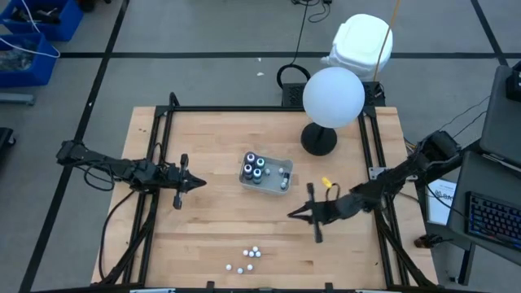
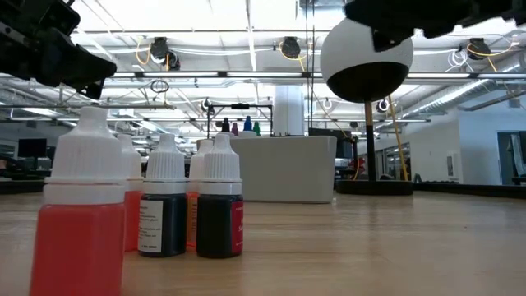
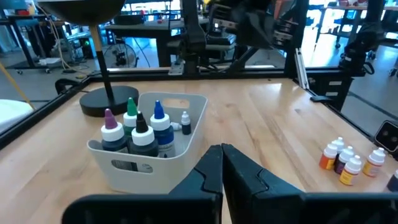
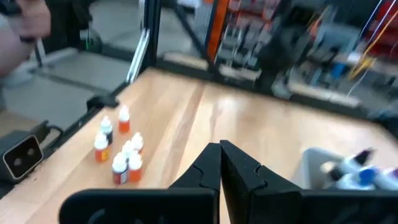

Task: Pick & Place food coloring
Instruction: Put the small red food coloring bottle into the gray bin

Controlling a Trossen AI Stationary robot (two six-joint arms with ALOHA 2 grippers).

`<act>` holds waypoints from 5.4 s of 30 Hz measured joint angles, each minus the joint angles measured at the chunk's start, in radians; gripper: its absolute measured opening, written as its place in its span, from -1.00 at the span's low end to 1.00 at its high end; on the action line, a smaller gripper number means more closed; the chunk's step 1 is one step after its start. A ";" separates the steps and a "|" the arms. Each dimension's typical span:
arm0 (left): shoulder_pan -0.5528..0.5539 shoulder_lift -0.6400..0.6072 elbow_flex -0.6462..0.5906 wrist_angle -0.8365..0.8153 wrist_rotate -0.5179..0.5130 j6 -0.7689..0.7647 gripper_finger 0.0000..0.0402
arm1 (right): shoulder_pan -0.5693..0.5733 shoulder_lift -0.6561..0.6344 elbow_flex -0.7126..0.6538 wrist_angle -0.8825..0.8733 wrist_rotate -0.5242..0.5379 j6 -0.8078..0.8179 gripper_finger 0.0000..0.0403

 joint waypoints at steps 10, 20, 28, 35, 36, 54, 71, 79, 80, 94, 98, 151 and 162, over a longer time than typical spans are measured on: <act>0.000 0.000 0.000 -0.002 0.002 0.041 -0.95 | 0.046 0.336 0.411 -0.268 0.004 0.104 -0.95; 0.000 0.000 0.000 -0.002 0.002 0.079 -0.95 | 0.122 0.589 0.604 -0.265 0.050 0.233 -0.44; 0.000 0.000 0.000 -0.001 0.002 0.055 -0.95 | 0.143 0.662 0.630 -0.239 0.181 0.171 -0.20; 0.000 0.000 0.000 -0.001 0.002 0.063 -0.95 | 0.142 0.661 0.631 -0.222 0.165 0.196 -0.18; 0.000 0.000 0.000 -0.001 0.002 0.064 -0.95 | 0.142 0.661 0.635 -0.223 0.186 0.212 -0.19; 0.000 0.001 -0.001 -0.011 0.002 0.048 -0.95 | 0.253 0.818 0.957 -0.508 0.460 0.328 -0.22; 0.000 0.001 -0.001 -0.025 0.018 0.049 -0.95 | 0.237 0.835 0.954 -0.700 0.521 0.682 -0.22; 0.000 0.001 -0.001 -0.026 0.018 0.049 -0.95 | 0.229 0.838 0.934 -0.699 0.499 0.755 -0.22; 0.000 0.001 -0.001 -0.025 0.018 0.049 -0.95 | 0.227 0.838 0.934 -0.697 0.491 0.759 -0.22; 0.000 0.001 -0.001 -0.043 0.018 0.049 -0.95 | 0.195 0.874 0.933 -0.701 0.442 0.831 -0.22; 0.000 0.001 -0.001 -0.045 0.018 0.050 -0.95 | 0.195 0.874 0.933 -0.697 0.441 0.828 -0.22; 0.000 0.001 0.000 -0.053 0.018 0.055 -0.95 | 0.199 0.683 0.896 -0.968 0.501 0.787 -0.71; 0.000 0.001 0.000 -0.054 0.018 0.055 -0.95 | 0.092 0.516 0.897 -1.186 0.523 0.685 -0.71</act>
